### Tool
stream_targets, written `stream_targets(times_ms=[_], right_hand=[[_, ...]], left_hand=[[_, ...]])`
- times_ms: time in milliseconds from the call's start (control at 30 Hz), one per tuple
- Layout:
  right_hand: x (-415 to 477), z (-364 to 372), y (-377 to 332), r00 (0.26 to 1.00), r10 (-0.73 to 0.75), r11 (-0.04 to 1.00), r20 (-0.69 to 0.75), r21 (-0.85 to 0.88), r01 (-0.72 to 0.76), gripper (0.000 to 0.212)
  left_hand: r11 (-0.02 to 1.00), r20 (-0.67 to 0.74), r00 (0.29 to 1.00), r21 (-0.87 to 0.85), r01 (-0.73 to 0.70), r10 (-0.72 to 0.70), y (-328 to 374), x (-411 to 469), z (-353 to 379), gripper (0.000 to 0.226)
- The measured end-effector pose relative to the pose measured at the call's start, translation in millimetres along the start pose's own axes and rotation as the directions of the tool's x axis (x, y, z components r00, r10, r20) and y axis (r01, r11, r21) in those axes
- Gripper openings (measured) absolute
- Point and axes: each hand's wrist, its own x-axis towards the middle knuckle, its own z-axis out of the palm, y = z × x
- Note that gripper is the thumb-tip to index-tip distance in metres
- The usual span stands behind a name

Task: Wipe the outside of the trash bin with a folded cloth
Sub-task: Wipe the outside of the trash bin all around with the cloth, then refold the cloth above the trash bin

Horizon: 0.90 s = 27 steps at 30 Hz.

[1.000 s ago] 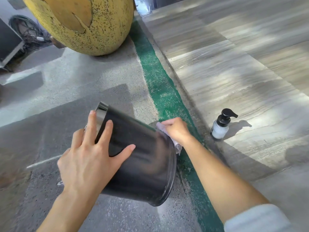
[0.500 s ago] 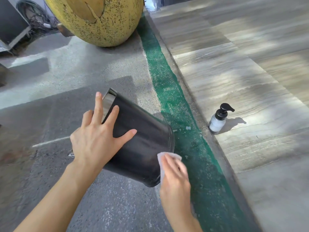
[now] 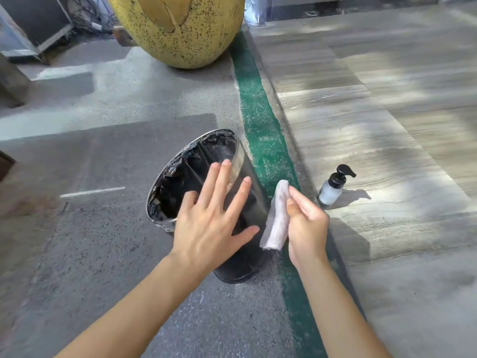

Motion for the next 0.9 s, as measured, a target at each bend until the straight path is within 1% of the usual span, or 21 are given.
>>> stream_targets(times_ms=[67, 133, 200, 267, 400, 467, 533, 567, 600, 633, 667, 700, 733, 767, 800, 833, 867, 900], right_hand=[[6.4, 4.7, -9.4, 1.0, -0.017, 0.999, 0.018, 0.048, 0.016, 0.031], [7.3, 5.7, -12.3, 1.0, 0.001, 0.997, 0.009, 0.071, -0.001, 0.032], [5.4, 0.8, -8.8, 0.999, 0.027, 0.998, -0.024, 0.059, -0.026, 0.03], [3.7, -5.1, -2.5, 0.996, 0.083, 0.995, -0.036, 0.065, -0.081, 0.027], [-7.8, -7.4, 2.4, 0.992, 0.122, 0.987, 0.023, 0.1, -0.124, 0.028], [-13.9, -7.8, -7.8, 0.987, 0.157, 0.975, 0.037, 0.156, -0.161, 0.023], [-20.5, -10.0, -26.3, 0.979, 0.193, 0.957, 0.072, 0.208, -0.204, 0.02], [-22.6, -10.6, -37.0, 0.974, 0.2, 0.945, 0.106, 0.242, -0.22, 0.022], [-26.1, -11.0, -50.0, 0.967, 0.2, 0.93, 0.156, 0.28, -0.238, 0.025], [-28.9, -10.0, -64.5, 0.958, 0.196, 0.916, 0.21, 0.31, -0.255, 0.029], [-31.8, -7.3, -80.7, 0.946, 0.189, 0.906, 0.264, 0.325, -0.272, 0.032], [-35.7, -2.9, -97.6, 0.932, 0.182, 0.901, 0.314, 0.327, -0.286, 0.034], [-39.4, 2.0, -114.2, 0.917, 0.18, 0.9, 0.356, 0.316, -0.299, 0.036], [-44.3, 7.0, -132.4, 0.902, 0.174, 0.902, 0.396, 0.303, -0.307, 0.038], [-48.6, 11.9, -150.4, 0.89, 0.156, 0.911, 0.428, 0.286, -0.297, 0.042], [-52.4, 17.5, -170.1, 0.877, 0.125, 0.932, 0.464, 0.248, -0.264, 0.045], [-55.4, 23.5, -190.9, 0.852, 0.096, 0.963, 0.515, 0.169, -0.21, 0.049], [-58.4, 31.0, -213.0, 0.811, 0.083, 0.988, 0.579, 0.061, -0.145, 0.052]], left_hand=[[0.997, -0.042, 0.997, -0.034, -0.067, 0.066, 19.8, -7.0, -2.0, 0.075], [0.994, -0.056, 0.994, -0.056, -0.097, 0.094, 36.4, -8.3, -3.1, 0.073], [0.994, -0.015, 0.998, -0.085, -0.067, 0.066, 46.4, -10.7, -2.7, 0.077], [0.994, 0.045, 0.999, -0.106, -0.023, 0.028, 46.8, -20.4, 0.3, 0.081], [0.99, 0.127, 0.99, -0.138, -0.04, 0.057, 35.1, -43.6, 4.2, 0.079], [0.978, 0.143, 0.989, -0.21, -0.006, 0.037, 35.4, -45.0, -1.4, 0.075], [0.929, 0.136, 0.991, -0.367, 0.049, 0.002, 38.1, -42.7, -8.9, 0.069], [0.87, 0.121, 0.992, -0.486, 0.081, -0.024, 37.5, -37.8, -13.6, 0.067], [0.769, 0.128, 0.99, -0.625, 0.132, -0.066, 34.7, -29.8, -20.7, 0.064], [0.614, 0.201, 0.973, -0.756, 0.226, -0.111, 28.1, -17.0, -31.0, 0.063], [0.416, 0.332, 0.934, -0.837, 0.356, -0.13, 19.0, -1.1, -43.7, 0.063], [0.199, 0.458, 0.882, -0.859, 0.471, -0.111, 9.9, 15.0, -57.0, 0.063], [-0.004, 0.551, 0.832, -0.834, 0.552, -0.059, 0.4, 30.4, -71.1, 0.06], [-0.134, 0.591, 0.806, -0.8, 0.585, -0.011, -8.6, 43.3, -86.1, 0.055], [-0.188, 0.587, 0.809, -0.794, 0.578, 0.008, -16.3, 53.2, -102.4, 0.048], [-0.201, 0.562, 0.827, -0.81, 0.551, -0.001, -23.7, 60.8, -119.1, 0.039], [-0.21, 0.537, 0.843, -0.827, 0.521, -0.027, -31.8, 67.7, -137.4, 0.03], [-0.225, 0.517, 0.853, -0.841, 0.493, -0.066, -41.0, 73.7, -155.8, 0.022]])
